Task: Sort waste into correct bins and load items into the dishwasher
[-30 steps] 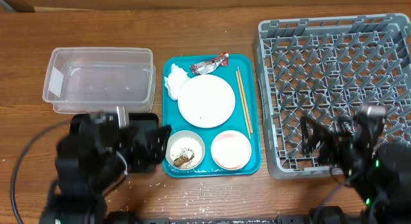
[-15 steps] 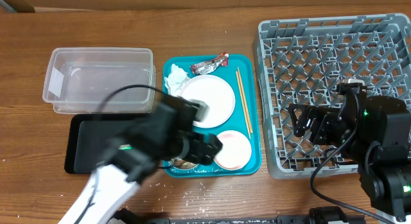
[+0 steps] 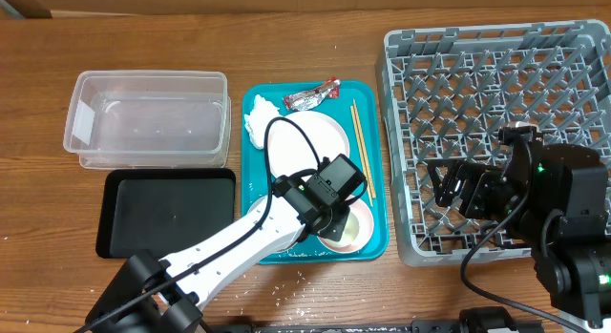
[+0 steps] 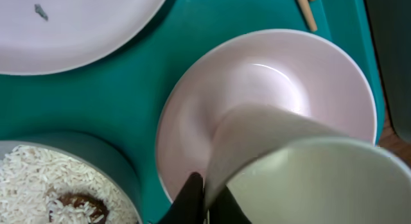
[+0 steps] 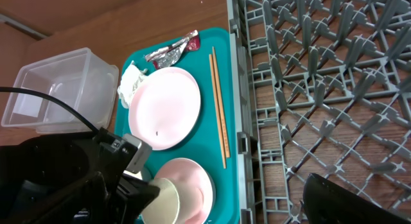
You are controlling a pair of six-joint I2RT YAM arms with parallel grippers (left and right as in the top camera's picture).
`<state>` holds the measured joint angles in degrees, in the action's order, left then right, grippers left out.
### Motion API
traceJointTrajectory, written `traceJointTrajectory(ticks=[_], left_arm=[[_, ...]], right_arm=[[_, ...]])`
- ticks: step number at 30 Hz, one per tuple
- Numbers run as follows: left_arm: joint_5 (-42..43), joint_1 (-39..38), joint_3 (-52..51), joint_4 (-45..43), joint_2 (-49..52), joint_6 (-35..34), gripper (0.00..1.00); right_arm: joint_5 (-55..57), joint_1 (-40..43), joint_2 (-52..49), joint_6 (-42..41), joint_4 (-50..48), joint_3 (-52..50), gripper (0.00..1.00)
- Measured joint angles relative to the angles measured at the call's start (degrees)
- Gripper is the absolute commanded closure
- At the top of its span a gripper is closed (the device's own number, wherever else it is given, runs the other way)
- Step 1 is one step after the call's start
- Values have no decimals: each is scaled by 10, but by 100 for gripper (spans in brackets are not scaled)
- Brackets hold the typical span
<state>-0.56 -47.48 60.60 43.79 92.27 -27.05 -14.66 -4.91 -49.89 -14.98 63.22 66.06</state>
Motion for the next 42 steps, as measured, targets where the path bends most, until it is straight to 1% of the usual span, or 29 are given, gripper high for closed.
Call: traceJointTrajectory(ticks=[3,6,8,10,13,16,17,18,19,22,24,27,30,32,34,35,36,38,39,40,41,42], left_arm=[[5,8,18,35,-2,0,96],[12,37,72,87,-24,-1,96],[35,74,106,99,-58,0,96],[77,122,122,94,-97,4,96],[231,229,128,67,-142,35,96],[439,334,129,42,-146,67,96],[499,356,129,37,-143,76,96],[554,372,129,30,-141,81,96],[628,385,129,19,-137,90,96],[763,388,129,-7,-133,102,96],[809,380,129,-10,-133,107,96],[848,369,129,-12,-133,112,96],[867,375,129,-13,-132,119,96],[870,367,129,-14,-131,122,96],[874,363,129,-14,-131,123,96],[876,362,129,-14,-131,123,96],[876,362,129,-14,-131,123,96],[880,362,129,-14,-131,123,96],[880,362,129,-15,-131,123,95],[880,362,129,-17,-131,125,95],[880,362,129,-17,-131,125,90],[878,362,129,-19,-131,125,72]], right_arm=[[0,0,0,0,4,0,0],[-1,0,0,0,5,0,0],[-2,0,0,0,5,0,1],[-7,0,0,0,5,0,5],[-61,0,0,4,-18,0,11],[-185,0,0,29,-91,1,12],[-214,0,0,33,-109,1,12],[-263,0,-3,39,-144,2,12],[-301,0,-6,43,-164,4,12],[-383,-11,-30,40,-207,5,12],[-411,-24,-53,36,-225,5,12],[-462,-53,-95,31,-270,5,14],[-497,-81,-109,30,-312,5,21],[-504,-119,-111,29,-342,5,15],[-507,-141,-112,30,-355,5,15],[-508,-144,-112,30,-356,5,21],[-507,-145,-112,30,-356,5,31],[-502,-145,-114,27,-356,5,33],[-501,-145,-115,28,-355,5,37],[-499,-145,-115,28,-354,5,39],[-498,-145,-115,30,-354,5,42],[-497,-144,-115,28,-353,5,44]])
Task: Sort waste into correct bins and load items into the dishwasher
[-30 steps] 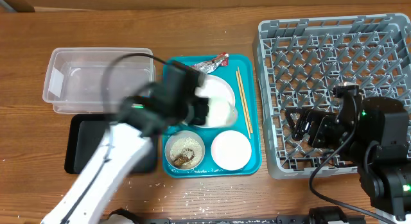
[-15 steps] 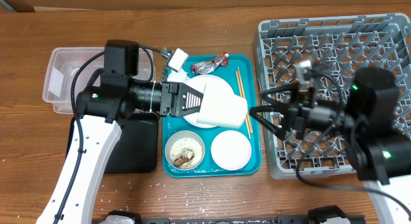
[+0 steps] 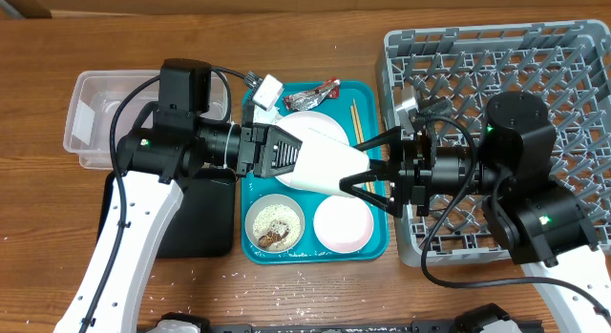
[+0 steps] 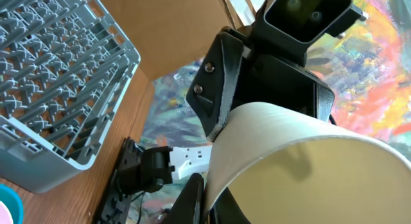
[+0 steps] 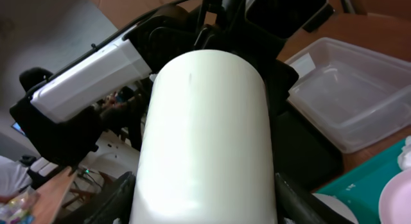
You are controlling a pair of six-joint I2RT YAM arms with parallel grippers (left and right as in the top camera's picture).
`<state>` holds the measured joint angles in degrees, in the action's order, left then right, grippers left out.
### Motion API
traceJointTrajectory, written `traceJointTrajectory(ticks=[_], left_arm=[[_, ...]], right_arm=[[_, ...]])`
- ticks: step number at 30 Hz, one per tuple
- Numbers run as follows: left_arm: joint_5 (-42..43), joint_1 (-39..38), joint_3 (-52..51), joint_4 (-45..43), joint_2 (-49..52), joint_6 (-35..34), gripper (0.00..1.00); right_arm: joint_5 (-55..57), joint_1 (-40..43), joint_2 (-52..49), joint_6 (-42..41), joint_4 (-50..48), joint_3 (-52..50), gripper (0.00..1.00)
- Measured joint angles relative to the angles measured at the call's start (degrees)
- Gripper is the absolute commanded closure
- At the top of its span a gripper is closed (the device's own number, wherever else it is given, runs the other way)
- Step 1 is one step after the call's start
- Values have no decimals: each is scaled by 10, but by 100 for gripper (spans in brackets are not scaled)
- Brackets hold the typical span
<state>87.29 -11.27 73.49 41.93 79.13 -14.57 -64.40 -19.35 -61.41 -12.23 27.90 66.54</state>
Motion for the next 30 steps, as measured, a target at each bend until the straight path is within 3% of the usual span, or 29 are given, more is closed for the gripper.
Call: traceJointTrajectory(ticks=[3,6,10,11,17,23,29,30], left_arm=[[-10,0,0,-2,0,1,0],[-41,1,0,4,0,1,0],[-167,15,1,68,0,0,0],[-242,28,1,100,0,0,0],[-392,49,1,158,0,1,0],[-459,49,10,181,-25,2,0],[-516,49,31,181,-92,2,0],[-522,49,33,182,-99,2,0]], right_arm=[[-3,-2,0,0,1,0,46],[12,1,5,0,16,0,46],[96,41,44,0,87,0,46],[125,59,63,0,113,0,46],[356,123,126,-21,319,4,50],[564,130,67,-92,469,4,50],[614,130,-33,-109,515,4,49],[617,130,-49,-111,512,4,44]])
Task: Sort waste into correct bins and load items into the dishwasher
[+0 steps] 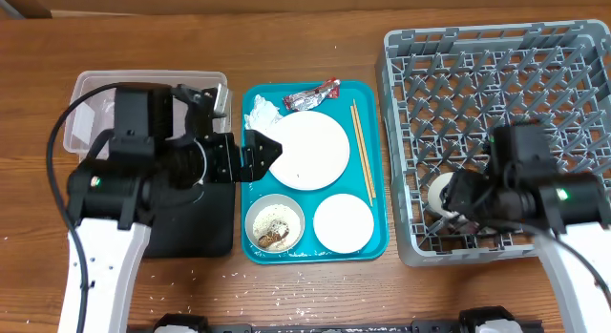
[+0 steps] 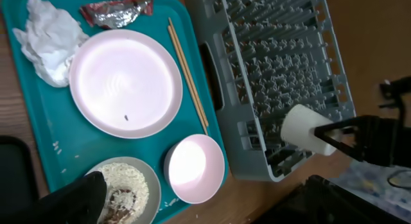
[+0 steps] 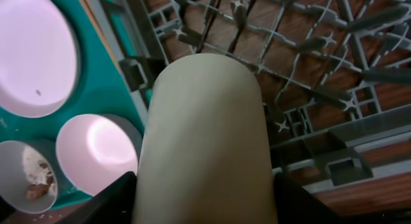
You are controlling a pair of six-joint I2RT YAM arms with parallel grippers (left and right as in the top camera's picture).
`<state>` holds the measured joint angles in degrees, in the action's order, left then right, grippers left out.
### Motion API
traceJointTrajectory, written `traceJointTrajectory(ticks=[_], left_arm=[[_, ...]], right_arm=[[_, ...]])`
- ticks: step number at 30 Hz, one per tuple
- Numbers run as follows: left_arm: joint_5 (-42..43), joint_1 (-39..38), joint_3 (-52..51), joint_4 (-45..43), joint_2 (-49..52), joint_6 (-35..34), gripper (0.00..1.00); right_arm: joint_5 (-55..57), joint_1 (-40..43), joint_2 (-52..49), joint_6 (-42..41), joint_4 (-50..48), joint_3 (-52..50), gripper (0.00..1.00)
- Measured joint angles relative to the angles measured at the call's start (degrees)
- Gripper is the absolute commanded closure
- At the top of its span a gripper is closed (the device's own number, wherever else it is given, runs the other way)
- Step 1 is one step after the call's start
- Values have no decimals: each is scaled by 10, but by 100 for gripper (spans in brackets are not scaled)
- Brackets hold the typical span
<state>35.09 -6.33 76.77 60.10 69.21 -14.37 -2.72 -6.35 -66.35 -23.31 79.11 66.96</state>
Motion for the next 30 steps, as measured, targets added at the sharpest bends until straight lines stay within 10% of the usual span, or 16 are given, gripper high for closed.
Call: traceJointTrajectory(ticks=[2,7,19,30], left_arm=[[-10,0,2,2,-8,0,0],[-24,0,2,23,-7,5,0],[-330,0,164,230,-19,-82,0],[-446,0,183,242,-58,-117,0]], right_arm=[[2,0,-46,-3,-8,0,22],[0,0,-109,9,-34,0,16],[-61,-216,-10,82,-91,65,38],[78,-354,-235,19,-216,-29,44]])
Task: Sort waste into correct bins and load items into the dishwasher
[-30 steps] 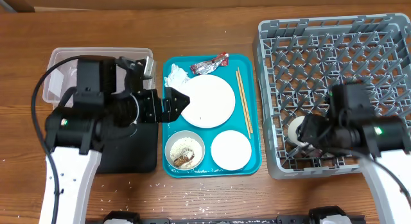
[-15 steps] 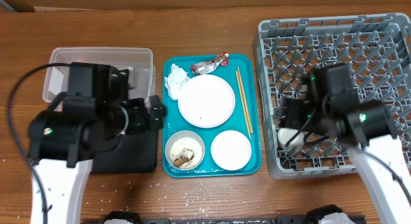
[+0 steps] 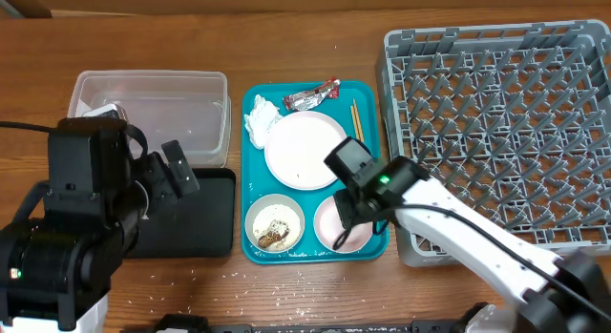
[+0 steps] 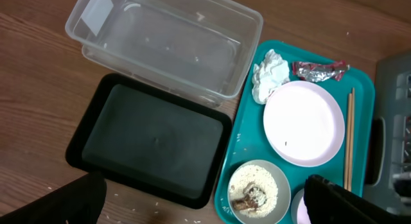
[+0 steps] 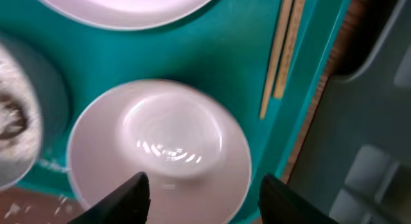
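Note:
A pink bowl (image 5: 160,147) sits at the front right of the teal tray (image 3: 250,171). My right gripper (image 5: 205,198) is open just above it, one finger on each side of the bowl; the right gripper (image 3: 342,228) also shows from overhead. A white plate (image 3: 304,150), a rice bowl (image 3: 274,223), chopsticks (image 5: 282,51), a crumpled tissue (image 4: 270,73) and a foil wrapper (image 4: 319,70) lie on the tray too. My left gripper (image 4: 205,205) is open and empty, high over the black tray (image 4: 151,137). The cream cup is hidden.
The grey dish rack (image 3: 496,114) stands to the right of the teal tray, and my right arm crosses its front left corner. A clear plastic container (image 3: 148,118) sits at the back left. Rice grains dot the table's front edge.
My right gripper was shut on the cream cup at the rack's front left; now it is open over the pink bowl without the cup. My left arm has drawn back over the black tray.
My left gripper was shut on the cream cup above the pink bowl. Then it held the cup up between the arms, the right fingers around it. Then the right gripper had the cup at the rack and the left was open. Now both are open.

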You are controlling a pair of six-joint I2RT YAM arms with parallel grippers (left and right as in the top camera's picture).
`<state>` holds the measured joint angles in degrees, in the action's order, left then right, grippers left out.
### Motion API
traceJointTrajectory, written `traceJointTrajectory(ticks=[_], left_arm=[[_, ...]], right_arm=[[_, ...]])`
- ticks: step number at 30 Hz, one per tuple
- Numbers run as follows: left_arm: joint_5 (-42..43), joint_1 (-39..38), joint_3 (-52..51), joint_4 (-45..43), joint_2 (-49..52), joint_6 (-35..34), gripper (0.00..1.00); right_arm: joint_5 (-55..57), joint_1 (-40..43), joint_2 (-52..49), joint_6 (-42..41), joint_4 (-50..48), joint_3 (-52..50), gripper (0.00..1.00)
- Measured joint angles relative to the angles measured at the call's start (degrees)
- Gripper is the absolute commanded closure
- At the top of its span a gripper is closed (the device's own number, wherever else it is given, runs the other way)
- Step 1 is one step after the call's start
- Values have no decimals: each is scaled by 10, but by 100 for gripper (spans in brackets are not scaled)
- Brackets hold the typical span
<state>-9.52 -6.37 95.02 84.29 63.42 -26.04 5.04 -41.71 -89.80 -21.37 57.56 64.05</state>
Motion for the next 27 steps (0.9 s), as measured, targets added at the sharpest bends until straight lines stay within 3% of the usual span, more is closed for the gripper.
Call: traceJointTrajectory(ticks=[5,10,12,15,22,27], left_arm=[[-2,0,0,0,14,-1,0],[-2,0,0,0,33,-2,0],[-2,0,0,0,42,-2,0],[-2,0,0,0,52,-2,0],[-2,0,0,0,84,-3,0],[13,0,1,50,106,-5,0]], right_arm=[[44,1,-67,-4,-17,0,44],[54,1,-103,14,-24,0,70],[45,1,-109,29,-26,0,87],[34,1,-109,41,-18,0,96],[18,1,-104,40,6,6,96],[84,1,-27,-10,82,39,96]])
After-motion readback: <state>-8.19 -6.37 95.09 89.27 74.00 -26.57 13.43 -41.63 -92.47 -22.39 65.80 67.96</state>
